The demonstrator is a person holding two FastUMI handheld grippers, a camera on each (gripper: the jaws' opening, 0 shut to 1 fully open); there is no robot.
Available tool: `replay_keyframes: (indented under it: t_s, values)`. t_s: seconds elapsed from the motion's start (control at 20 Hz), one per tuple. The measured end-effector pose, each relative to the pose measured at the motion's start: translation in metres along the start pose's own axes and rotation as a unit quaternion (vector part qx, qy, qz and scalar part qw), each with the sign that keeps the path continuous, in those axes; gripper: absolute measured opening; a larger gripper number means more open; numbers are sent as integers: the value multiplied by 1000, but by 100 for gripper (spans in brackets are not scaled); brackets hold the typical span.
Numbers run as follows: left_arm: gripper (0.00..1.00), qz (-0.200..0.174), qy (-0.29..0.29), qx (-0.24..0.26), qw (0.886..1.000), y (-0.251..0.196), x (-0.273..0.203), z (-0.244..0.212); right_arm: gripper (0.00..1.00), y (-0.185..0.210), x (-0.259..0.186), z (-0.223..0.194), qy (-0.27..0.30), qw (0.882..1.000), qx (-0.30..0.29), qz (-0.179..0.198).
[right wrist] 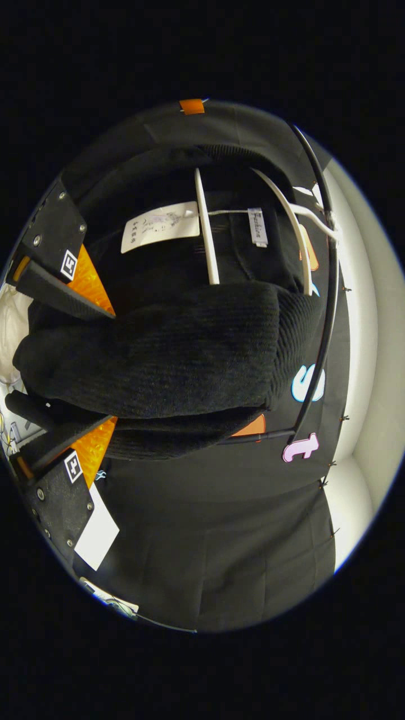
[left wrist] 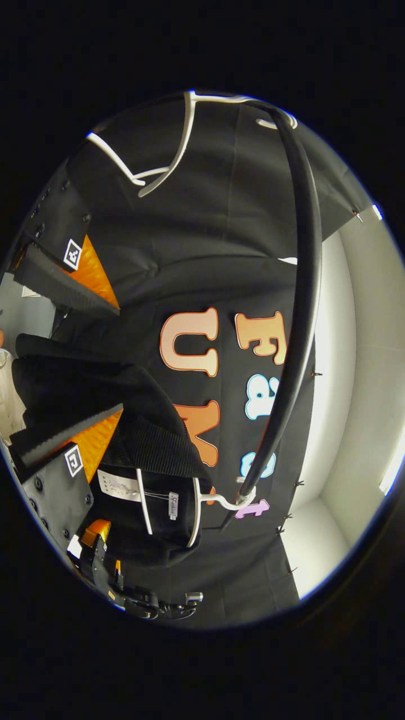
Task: Grasp the clothes on the hanger with both hands and then place them into the laundry hamper below.
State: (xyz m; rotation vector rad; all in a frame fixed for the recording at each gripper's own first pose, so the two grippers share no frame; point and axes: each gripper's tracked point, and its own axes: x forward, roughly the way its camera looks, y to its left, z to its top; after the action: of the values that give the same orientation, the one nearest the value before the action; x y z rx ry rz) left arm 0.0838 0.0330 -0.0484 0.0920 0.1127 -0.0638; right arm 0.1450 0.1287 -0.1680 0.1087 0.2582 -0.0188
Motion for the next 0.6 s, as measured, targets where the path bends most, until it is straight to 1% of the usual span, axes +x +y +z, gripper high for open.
replay_keyframes:
  t_s: [0.05,0.15,0.2,0.25,0.3,0.35,0.4,0.45,0.5,0.55,0.6]
  values:
    - [96,-1,-2,0,1000,-2,0,1,94,1,6,0,1,1000,4,4]
    - [96,-1,-2,1,1000,-5,3,0,89,3,13,1,2,1000,7,16]
    - [93,-2,-2,1,1000,-7,5,-1,81,2,14,1,3,1000,6,19]
    - [93,-6,1,0,1000,-12,5,-4,76,2,14,1,2,1000,6,22]
    - [96,-8,2,-1,1000,-15,6,-5,65,2,15,2,0,1000,5,24]
    - [96,-10,2,-2,1000,-17,8,-6,66,-1,15,2,-1,1000,4,25]
    - [93,-12,1,-2,1000,-20,10,-6,43,-4,14,3,-1,1000,3,27]
    - [96,-15,1,-2,1000,-24,12,-8,43,-7,13,3,-1,1000,5,29]
    - [93,-19,2,-2,1000,-29,14,-9,21,-7,12,2,0,999,8,32]
    - [94,-23,3,-3,1000,-34,15,-10,16,-6,10,2,2,999,11,37]
    - [96,-27,4,-4,1000,-39,16,-12,12,-8,7,2,3,999,11,40]
